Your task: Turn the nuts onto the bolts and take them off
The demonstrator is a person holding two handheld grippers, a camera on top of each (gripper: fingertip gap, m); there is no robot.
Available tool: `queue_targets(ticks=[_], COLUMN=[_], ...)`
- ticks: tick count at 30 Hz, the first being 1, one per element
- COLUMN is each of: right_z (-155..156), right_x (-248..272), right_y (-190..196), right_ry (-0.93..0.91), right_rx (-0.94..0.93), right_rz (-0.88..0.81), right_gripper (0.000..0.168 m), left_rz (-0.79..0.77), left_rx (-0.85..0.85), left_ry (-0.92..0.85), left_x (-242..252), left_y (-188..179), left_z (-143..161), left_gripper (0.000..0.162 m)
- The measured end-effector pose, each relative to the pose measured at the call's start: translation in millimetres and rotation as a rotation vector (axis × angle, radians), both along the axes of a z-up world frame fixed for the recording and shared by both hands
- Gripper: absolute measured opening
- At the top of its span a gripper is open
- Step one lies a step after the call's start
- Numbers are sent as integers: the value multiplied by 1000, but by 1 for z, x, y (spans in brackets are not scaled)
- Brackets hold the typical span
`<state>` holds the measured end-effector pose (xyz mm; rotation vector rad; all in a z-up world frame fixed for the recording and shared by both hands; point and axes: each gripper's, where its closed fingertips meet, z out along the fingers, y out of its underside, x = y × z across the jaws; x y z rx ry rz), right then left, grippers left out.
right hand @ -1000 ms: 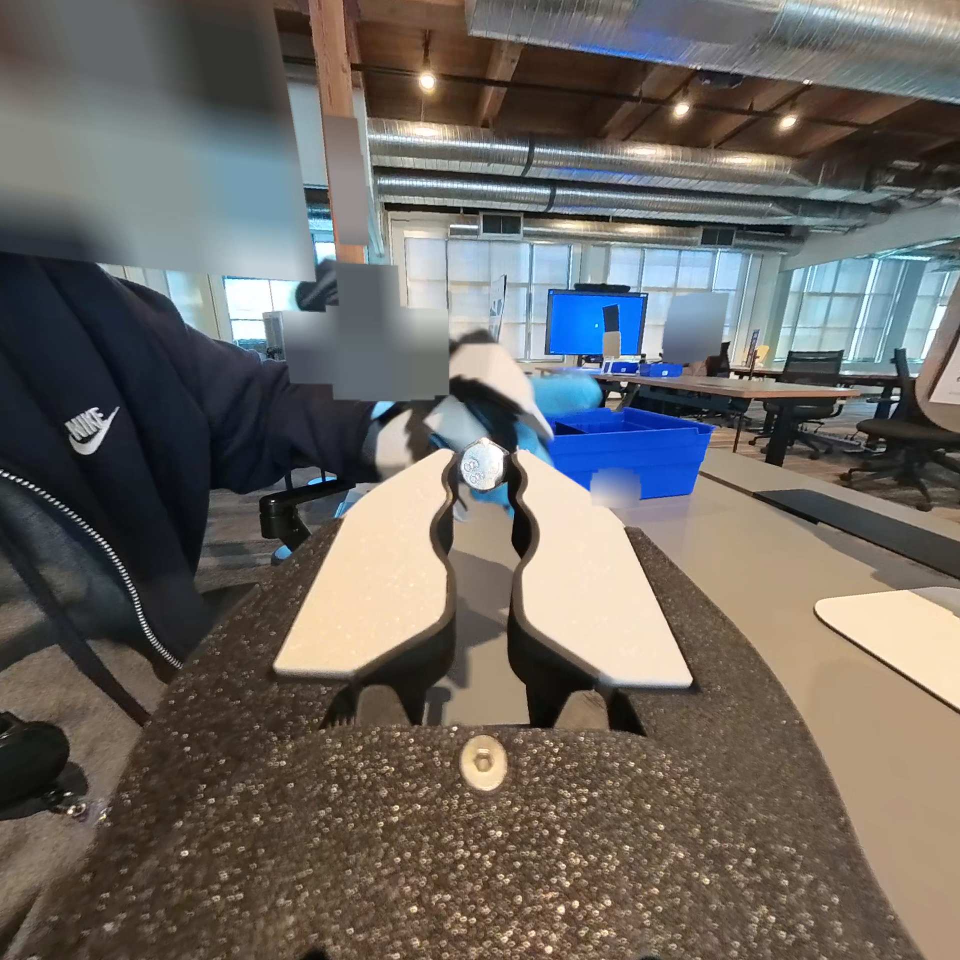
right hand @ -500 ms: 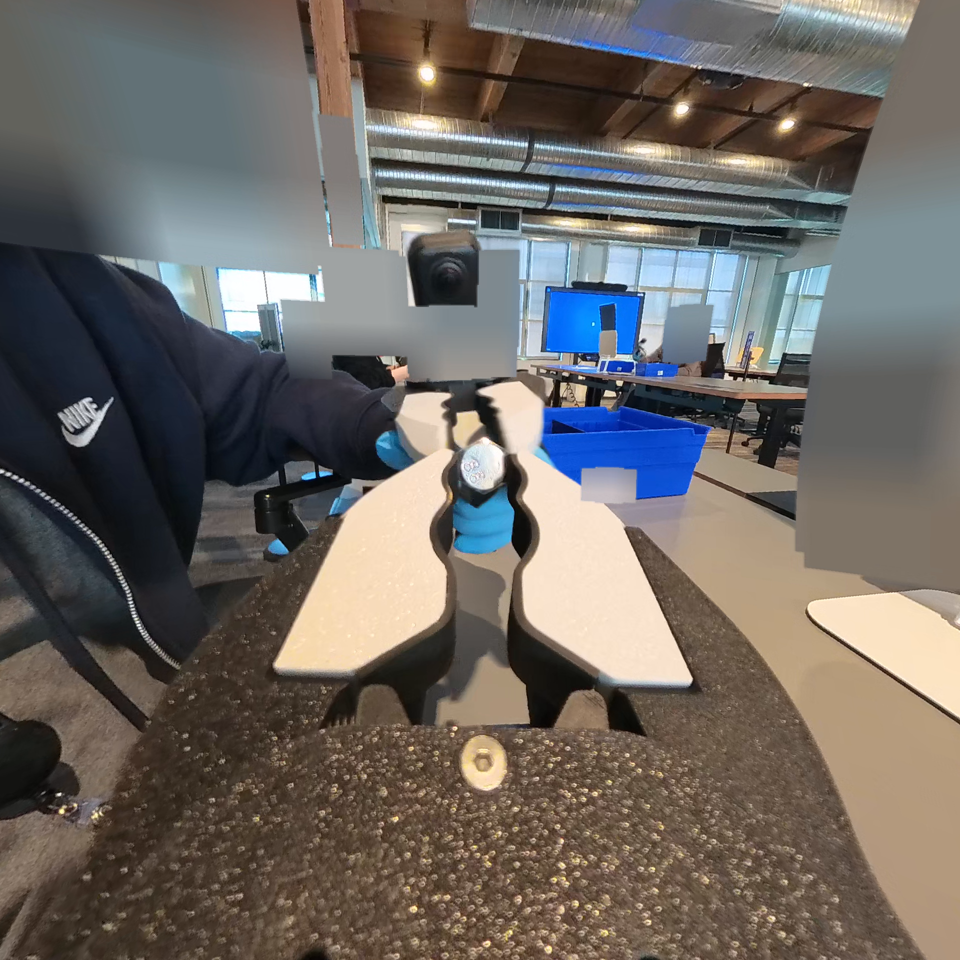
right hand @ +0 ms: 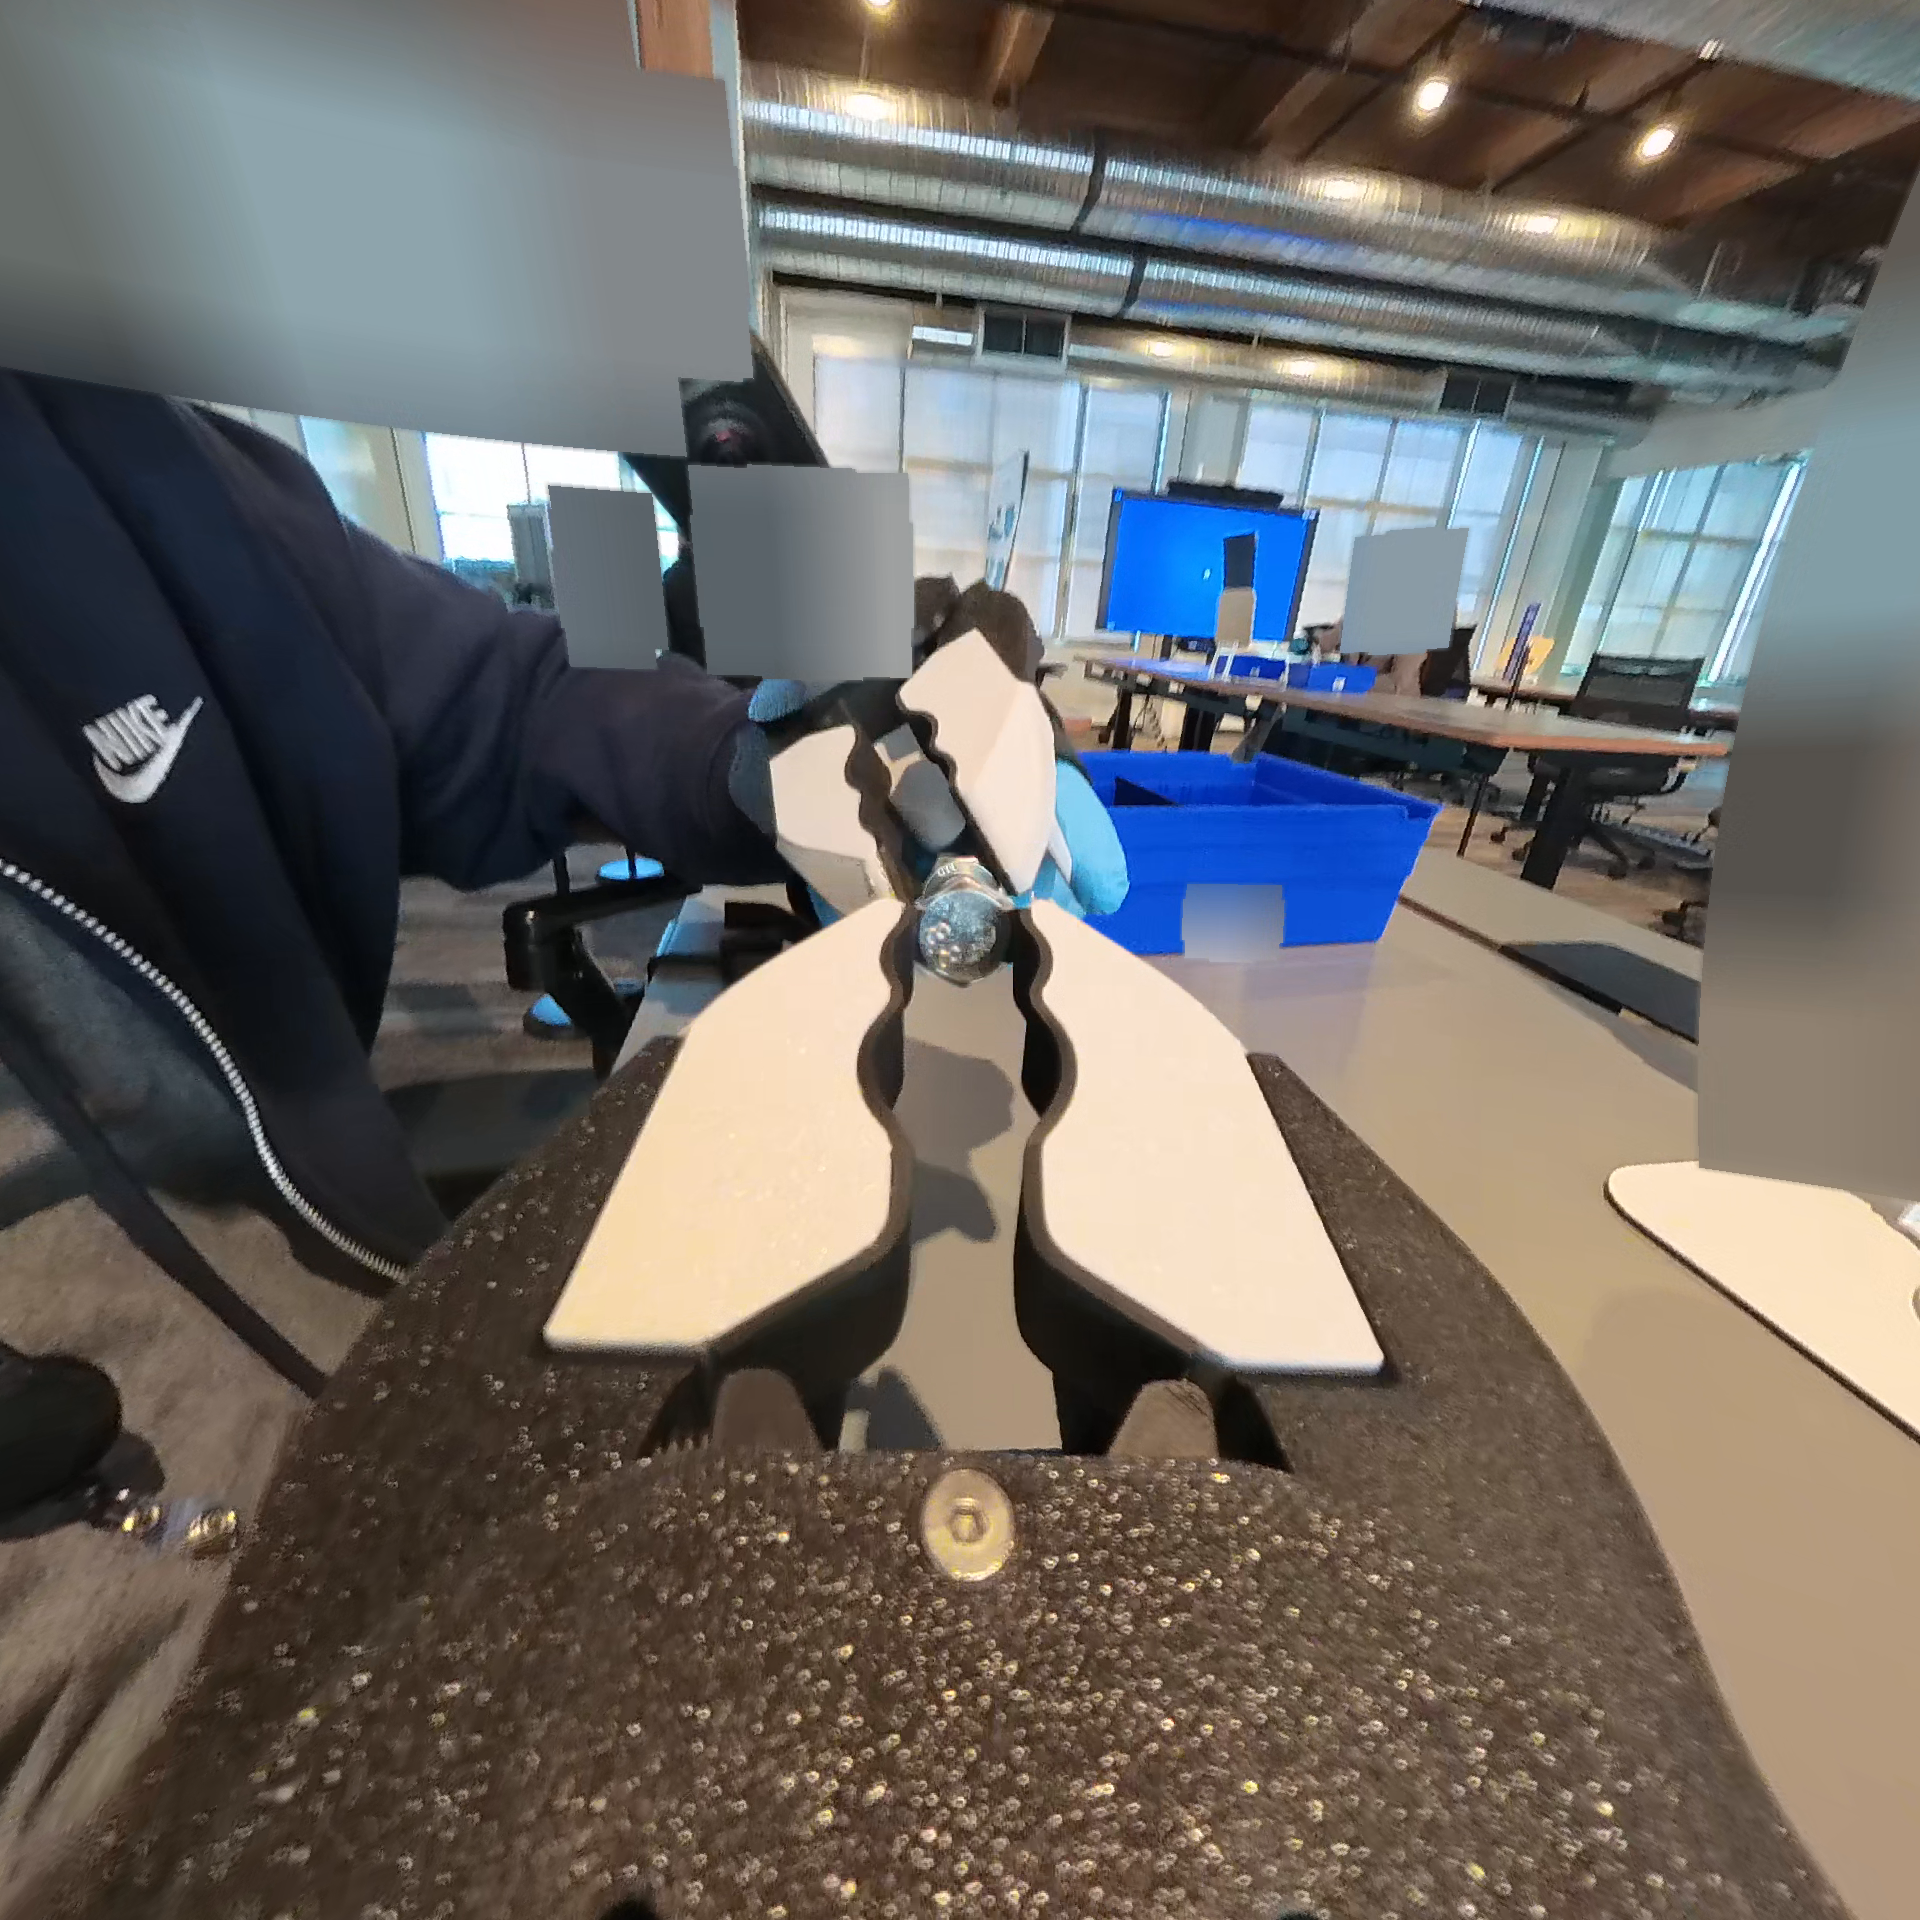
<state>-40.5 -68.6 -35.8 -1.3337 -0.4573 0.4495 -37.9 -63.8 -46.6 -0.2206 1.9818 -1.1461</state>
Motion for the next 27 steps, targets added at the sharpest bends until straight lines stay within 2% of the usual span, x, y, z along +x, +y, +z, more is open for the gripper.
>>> queue_targets(ticks=[14,27], right_z=[-11,-16], right_x=[3,0], right_y=[7,10], right_ry=[-45,-84], right_rx=[-57,-68], right_rz=[-38,-55], right_gripper=[20,21], left_rz=[41,21], left_rx=[58,44], left_ry=[22,34], left_x=[3,1], left_y=[6,1], left_z=[-8,-8], left_gripper=[18,18])
